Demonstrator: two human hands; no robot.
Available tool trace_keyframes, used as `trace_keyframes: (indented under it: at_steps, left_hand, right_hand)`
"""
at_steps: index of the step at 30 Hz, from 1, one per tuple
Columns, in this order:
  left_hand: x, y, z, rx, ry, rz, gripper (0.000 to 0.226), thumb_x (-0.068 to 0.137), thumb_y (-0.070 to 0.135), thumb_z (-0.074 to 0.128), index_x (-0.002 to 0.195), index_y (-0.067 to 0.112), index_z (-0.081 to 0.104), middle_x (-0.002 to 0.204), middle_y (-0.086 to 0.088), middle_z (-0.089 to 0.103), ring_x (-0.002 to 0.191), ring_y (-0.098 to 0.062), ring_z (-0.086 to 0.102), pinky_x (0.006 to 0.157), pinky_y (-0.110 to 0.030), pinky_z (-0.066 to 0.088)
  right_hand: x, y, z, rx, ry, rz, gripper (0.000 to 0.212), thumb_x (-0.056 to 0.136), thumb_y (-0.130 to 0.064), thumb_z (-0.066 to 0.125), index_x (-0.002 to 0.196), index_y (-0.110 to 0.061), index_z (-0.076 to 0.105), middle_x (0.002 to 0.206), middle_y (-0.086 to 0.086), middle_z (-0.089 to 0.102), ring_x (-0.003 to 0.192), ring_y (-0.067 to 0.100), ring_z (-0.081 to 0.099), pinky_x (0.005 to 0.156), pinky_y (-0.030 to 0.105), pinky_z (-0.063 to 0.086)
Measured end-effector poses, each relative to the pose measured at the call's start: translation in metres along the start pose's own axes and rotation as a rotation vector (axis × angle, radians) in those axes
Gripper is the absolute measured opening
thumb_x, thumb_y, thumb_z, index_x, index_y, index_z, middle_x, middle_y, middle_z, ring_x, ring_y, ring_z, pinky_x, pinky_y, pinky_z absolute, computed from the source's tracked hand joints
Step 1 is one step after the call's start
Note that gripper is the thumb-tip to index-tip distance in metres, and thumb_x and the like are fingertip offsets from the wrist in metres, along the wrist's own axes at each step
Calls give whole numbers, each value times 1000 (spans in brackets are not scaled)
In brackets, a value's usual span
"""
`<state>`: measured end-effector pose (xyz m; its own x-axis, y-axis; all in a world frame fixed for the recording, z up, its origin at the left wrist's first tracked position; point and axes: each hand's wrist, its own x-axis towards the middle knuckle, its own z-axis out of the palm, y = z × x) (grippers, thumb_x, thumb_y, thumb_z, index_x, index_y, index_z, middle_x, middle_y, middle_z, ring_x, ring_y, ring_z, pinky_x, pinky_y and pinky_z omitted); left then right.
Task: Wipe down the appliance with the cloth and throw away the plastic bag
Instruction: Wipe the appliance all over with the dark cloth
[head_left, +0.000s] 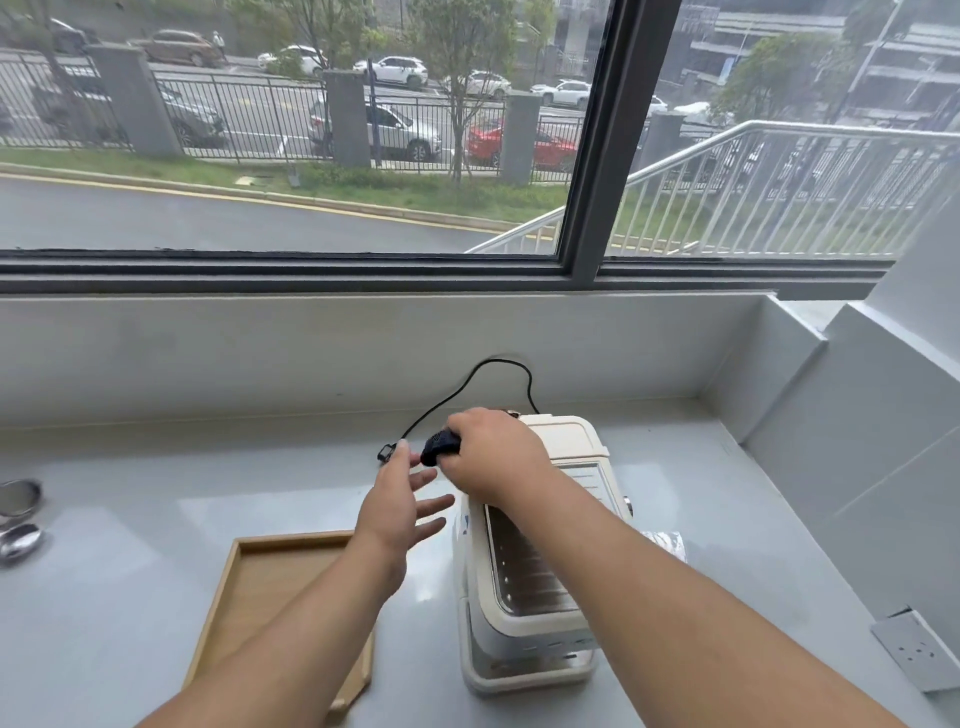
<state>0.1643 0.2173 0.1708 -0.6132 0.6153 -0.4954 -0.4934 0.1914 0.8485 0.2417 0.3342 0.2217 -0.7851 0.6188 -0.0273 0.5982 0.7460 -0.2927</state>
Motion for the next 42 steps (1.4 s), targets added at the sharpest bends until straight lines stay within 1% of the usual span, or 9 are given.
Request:
trace_keyframes:
  at_steps: [3,8,14,19,23,26,28,33,42]
  left_hand:
    - [-2,5,-9,95,19,24,38,105,55,45,115,26,68,115,8,74,98,-22,73,91,-45,56]
    - [-3,11,-20,431,30,176,15,99,43,58,111,35,61,115,15,65,97,3,57,78,-28,44]
    - [-10,15,2,863,-68,387,38,95,44,58,133,40,59,129,13,61,92,0,60,78,-28,43]
    - [-17,15,35,1035,-153,576,43,92,46,61,135,38,61,141,14,60,126,-12,56,88,-27,37]
    - [-14,11,53,1056,-140,603,43,93,45,62,134,34,62,142,10,61,132,-15,52,95,-30,40]
    - [-14,4,60,1037,-111,640,42,94,44,61,134,30,62,142,11,60,136,-17,47,102,-37,43]
    - [-14,-1,64,1032,-90,679,43,94,42,60,134,27,61,142,12,59,137,-20,45,104,-42,44]
    - [-17,-18,76,1139,-63,790,45,96,40,60,137,22,61,155,0,50,147,-25,35,122,-50,29]
    - [-33,-32,95,1250,-339,1058,37,90,58,53,110,30,67,118,13,62,119,-13,49,106,-31,38]
  right_hand:
    - [-22,-28,18,-309,-112,-195,18,89,-41,56,90,-27,67,86,-1,67,92,25,65,87,39,45]
    - [-81,-51,48,-627,-211,-249,29,98,-35,53,117,-19,69,117,8,68,116,30,58,125,50,13]
    - [-135,-62,48,-655,-242,-220,40,99,-24,51,132,-4,59,129,20,58,126,40,46,126,57,7]
    - [-181,-47,47,-627,-202,-243,34,84,-40,61,112,-26,76,113,-4,72,119,25,64,116,44,41]
    - [-213,-14,61,-418,177,-325,25,87,-33,59,97,-33,82,116,-13,76,124,16,65,104,38,53]
    - [-232,14,68,-308,410,-345,43,103,-21,40,109,-28,81,129,-9,72,128,22,63,105,40,52]
    - [-242,32,70,-222,483,-360,32,98,-20,54,121,-19,77,138,-2,67,132,26,60,106,43,52]
    - [-249,74,58,122,525,19,73,74,-6,73,144,-15,59,152,-4,55,144,17,47,110,38,48]
    - [-225,117,39,474,712,459,44,84,-13,54,121,-31,70,108,-15,57,102,4,56,89,21,46]
